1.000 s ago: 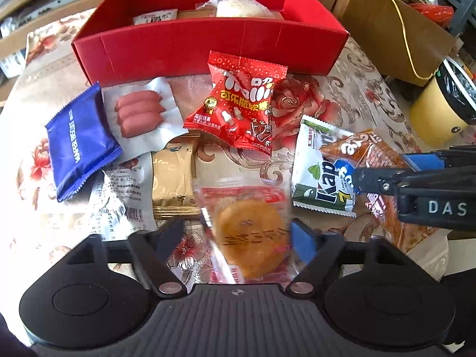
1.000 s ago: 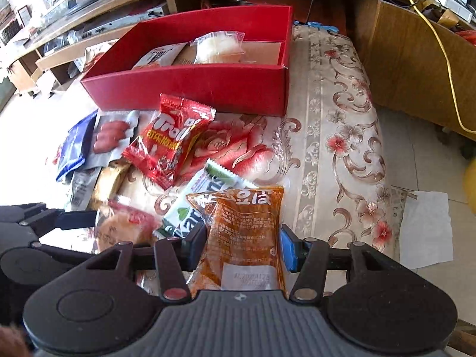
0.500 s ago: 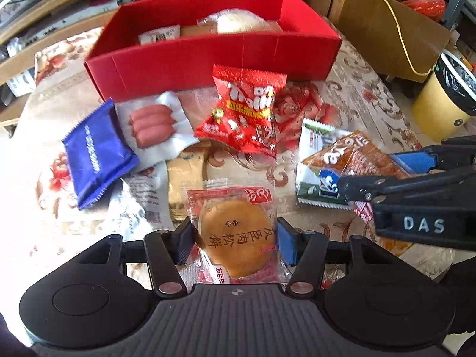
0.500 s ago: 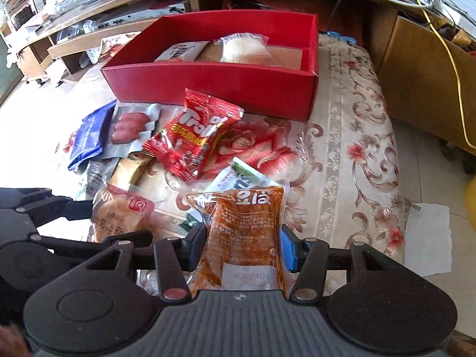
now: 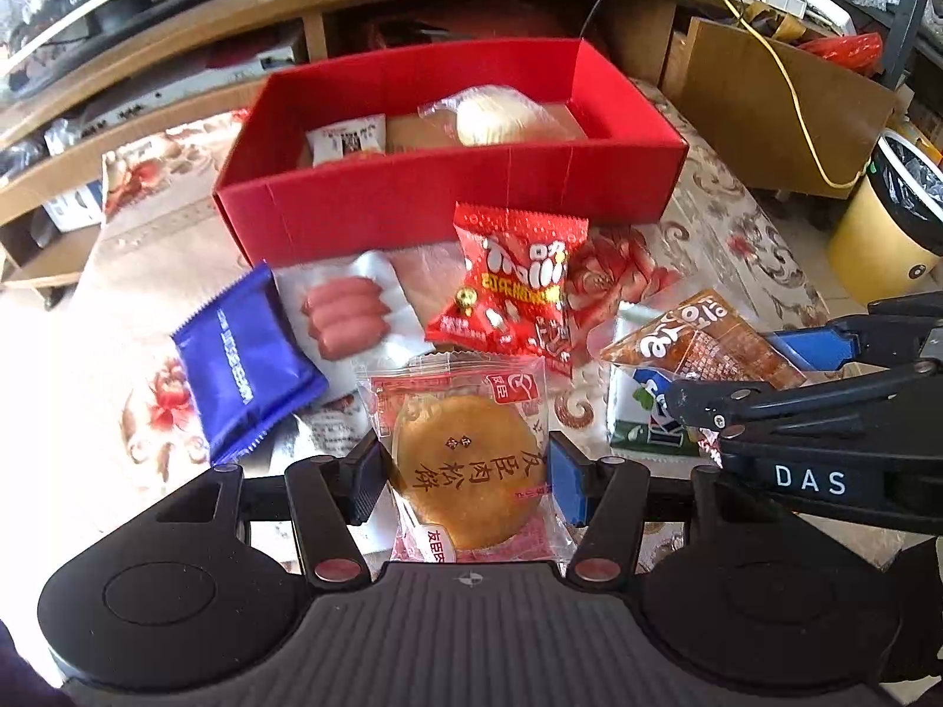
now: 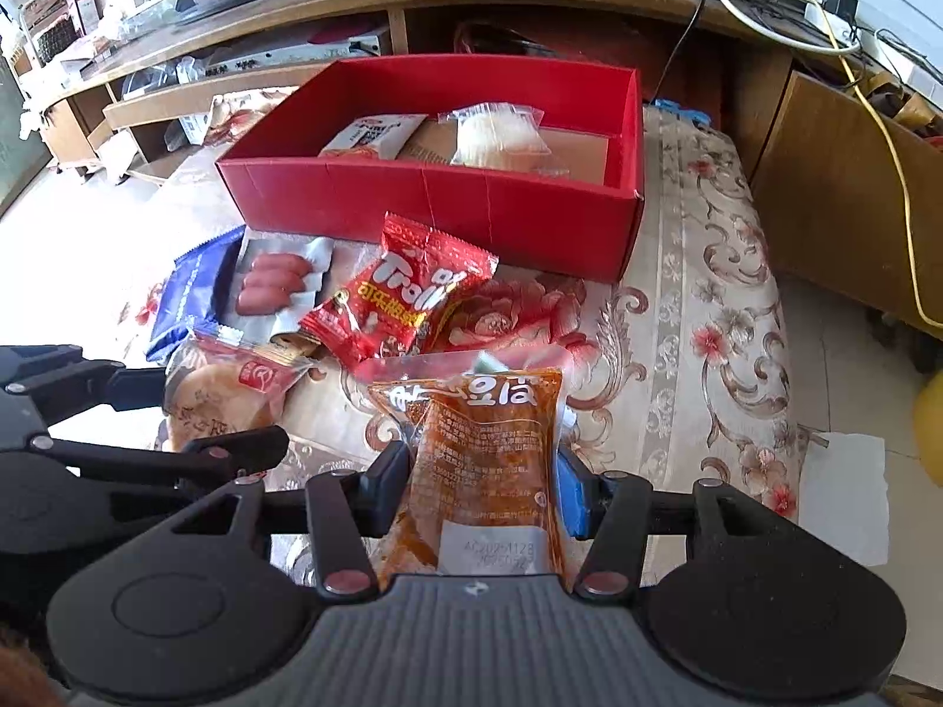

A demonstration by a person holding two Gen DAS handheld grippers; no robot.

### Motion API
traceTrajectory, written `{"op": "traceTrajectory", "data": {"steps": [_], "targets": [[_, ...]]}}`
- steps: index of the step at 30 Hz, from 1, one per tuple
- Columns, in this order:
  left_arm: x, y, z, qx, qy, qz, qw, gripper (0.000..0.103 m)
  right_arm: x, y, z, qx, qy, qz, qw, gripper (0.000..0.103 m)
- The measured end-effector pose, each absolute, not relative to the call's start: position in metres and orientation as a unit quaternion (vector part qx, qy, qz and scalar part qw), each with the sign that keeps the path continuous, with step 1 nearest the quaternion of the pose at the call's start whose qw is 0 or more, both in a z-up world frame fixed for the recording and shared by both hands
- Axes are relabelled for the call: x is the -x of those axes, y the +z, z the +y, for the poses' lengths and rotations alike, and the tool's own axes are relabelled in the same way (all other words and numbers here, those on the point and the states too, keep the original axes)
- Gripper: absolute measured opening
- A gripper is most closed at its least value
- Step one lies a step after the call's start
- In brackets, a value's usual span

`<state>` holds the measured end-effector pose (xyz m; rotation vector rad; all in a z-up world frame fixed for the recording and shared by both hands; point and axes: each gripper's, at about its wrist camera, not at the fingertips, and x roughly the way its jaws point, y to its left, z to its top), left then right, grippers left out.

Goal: Organize snacks
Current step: 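Grasp the round meat-floss cake with the left gripper while the right gripper grasps the orange snack bag, then carry the cake and orange bag into the red box and release both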

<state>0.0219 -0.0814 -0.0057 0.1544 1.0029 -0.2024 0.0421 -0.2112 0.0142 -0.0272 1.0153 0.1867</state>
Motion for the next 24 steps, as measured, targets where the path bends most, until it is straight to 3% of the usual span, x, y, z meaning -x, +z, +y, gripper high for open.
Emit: {"op": "traceTrajectory", "data": {"steps": [24], "targets": [[-0.053, 0.005, -0.081, -0.087, -0.085, 0.446, 0.887, 0.063, -0.073, 0.031, -0.209, 0.016, 0.076, 0.452, 0.889, 0.047]]}}
